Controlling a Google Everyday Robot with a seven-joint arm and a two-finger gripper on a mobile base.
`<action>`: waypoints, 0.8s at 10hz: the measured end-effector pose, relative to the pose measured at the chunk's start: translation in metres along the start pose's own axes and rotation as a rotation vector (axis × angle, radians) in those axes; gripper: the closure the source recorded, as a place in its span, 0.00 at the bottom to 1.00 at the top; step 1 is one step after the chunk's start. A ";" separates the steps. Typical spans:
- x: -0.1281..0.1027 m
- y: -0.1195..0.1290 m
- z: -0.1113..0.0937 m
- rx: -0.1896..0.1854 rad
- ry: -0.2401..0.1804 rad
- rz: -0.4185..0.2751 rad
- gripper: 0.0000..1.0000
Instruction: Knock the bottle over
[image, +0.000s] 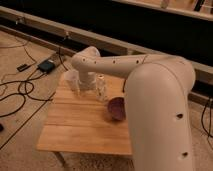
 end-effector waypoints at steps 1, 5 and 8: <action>-0.011 0.004 0.005 -0.011 0.000 -0.024 0.35; -0.051 -0.008 0.008 -0.020 -0.033 -0.040 0.35; -0.079 -0.034 0.000 -0.008 -0.087 -0.009 0.35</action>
